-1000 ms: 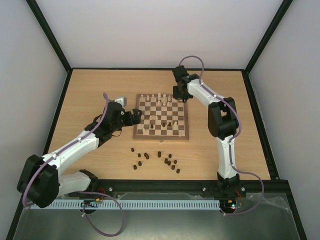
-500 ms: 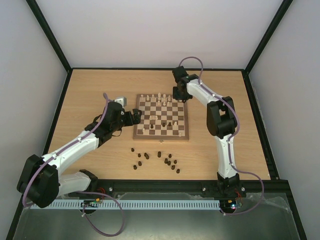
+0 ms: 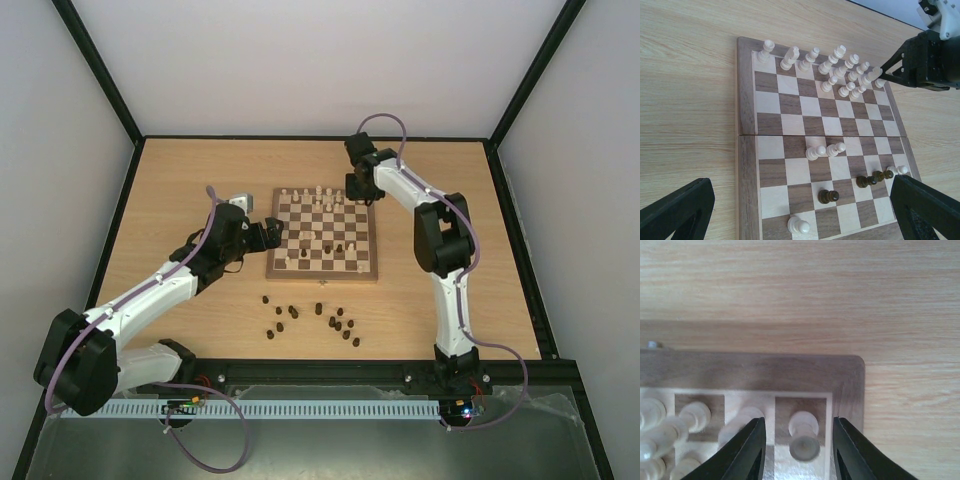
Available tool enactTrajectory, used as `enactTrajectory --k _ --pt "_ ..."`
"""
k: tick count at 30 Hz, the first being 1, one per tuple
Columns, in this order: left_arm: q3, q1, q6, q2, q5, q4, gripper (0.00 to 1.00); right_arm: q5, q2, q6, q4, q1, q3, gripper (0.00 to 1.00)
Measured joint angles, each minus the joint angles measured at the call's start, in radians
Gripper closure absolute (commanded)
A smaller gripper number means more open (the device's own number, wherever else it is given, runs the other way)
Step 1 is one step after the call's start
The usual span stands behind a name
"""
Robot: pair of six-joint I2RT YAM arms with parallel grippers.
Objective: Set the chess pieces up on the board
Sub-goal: Place the chess piece on the chessboard, then pick up the chess piece from the chessboard.
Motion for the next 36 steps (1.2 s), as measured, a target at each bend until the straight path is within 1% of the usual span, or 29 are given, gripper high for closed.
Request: enactTrajectory --k 3,6,14,18,22,28,36 --pt "0.000 0.000 0.000 0.000 0.000 0.000 0.01 0.005 -0.033 0.000 0.002 0.000 -0.028 0.57" --pt "0.000 0.000 0.000 0.000 0.000 0.000 0.00 0.016 -0.104 0.001 0.001 0.000 -0.076 0.55" --pt "0.000 0.000 0.000 0.000 0.000 -0.002 0.00 -0.005 -0.419 0.000 0.025 0.008 -0.270 0.49" --pt "0.000 0.000 0.000 0.000 0.000 -0.002 0.01 -0.027 -0.503 0.003 0.035 0.045 -0.355 0.46" --pt "0.000 0.000 0.000 0.000 -0.001 -0.002 0.00 -0.062 -0.521 0.006 0.039 0.135 -0.409 0.46" --pt "0.000 0.000 0.000 0.000 -0.002 -0.002 0.00 -0.115 -0.505 0.012 0.051 0.237 -0.414 0.46" --pt "0.000 0.000 0.000 0.000 -0.005 -0.003 0.00 -0.129 -0.357 0.018 0.053 0.313 -0.348 0.50"
